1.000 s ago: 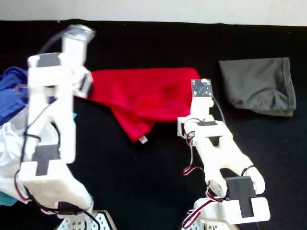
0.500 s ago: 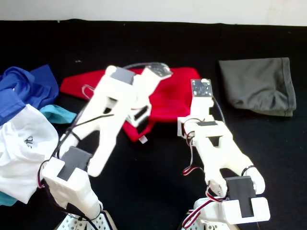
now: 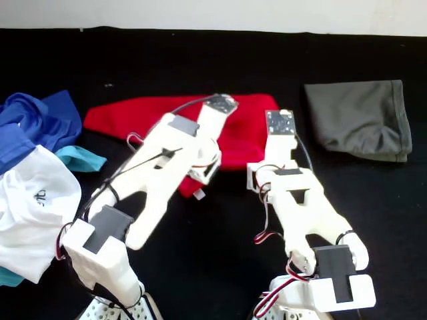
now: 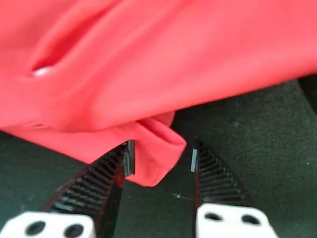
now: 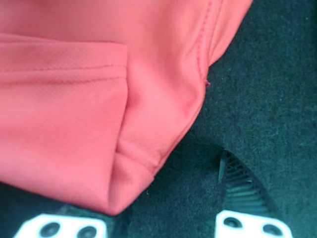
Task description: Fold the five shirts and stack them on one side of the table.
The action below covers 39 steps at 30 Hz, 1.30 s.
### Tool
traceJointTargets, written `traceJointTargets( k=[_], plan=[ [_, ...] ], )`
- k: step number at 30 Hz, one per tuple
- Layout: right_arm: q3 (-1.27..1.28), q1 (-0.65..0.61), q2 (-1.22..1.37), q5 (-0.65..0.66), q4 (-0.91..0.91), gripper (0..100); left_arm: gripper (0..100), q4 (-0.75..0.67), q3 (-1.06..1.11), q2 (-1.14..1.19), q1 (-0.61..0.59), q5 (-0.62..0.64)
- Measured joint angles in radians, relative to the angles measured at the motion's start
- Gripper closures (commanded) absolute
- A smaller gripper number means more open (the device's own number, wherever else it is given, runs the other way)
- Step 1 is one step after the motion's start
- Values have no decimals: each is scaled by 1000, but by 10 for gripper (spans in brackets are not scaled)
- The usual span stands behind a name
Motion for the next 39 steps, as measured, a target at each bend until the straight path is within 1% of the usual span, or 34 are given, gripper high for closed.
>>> traceJointTargets(
  k=[3, 4, 5, 8, 10, 11, 15, 17, 19, 26, 28, 31, 34, 39],
  plan=[
    [0, 0, 0, 0, 0, 774, 809, -44, 32, 0, -5, 5],
    [0, 0, 0, 0, 0, 774, 824, -61, 44, 0, -6, 5],
    [0, 0, 0, 0, 0, 774, 855, -78, 54, 0, -12, 5],
    [0, 0, 0, 0, 0, 774, 1000, -114, 68, 0, -38, 5],
    [0, 0, 0, 0, 0, 774, 979, -121, 68, 0, -60, 5],
    [0, 0, 0, 0, 0, 774, 993, -121, 68, 0, -69, 5],
    [0, 0, 0, 0, 0, 774, 991, -121, 68, 0, -80, 5],
    [0, 0, 0, 0, 0, 774, 991, -77, 48, 0, -80, 5],
    [0, 0, 0, 0, 0, 774, 991, 8, -9, 0, -80, 5],
    [0, 0, 0, 0, 0, 774, 991, 437, -334, 0, -80, 3],
    [0, 0, 0, 0, 0, 774, 991, 542, -410, 0, -80, 2],
    [0, 0, -6, 0, 11, 774, 991, 597, -453, 0, -84, 2],
    [-2, 0, -80, 2, 94, 774, 991, 614, -477, 0, -87, 2],
    [-2, 0, -376, 2, 278, 774, 991, 671, -560, -20, -97, 2]
  ],
)
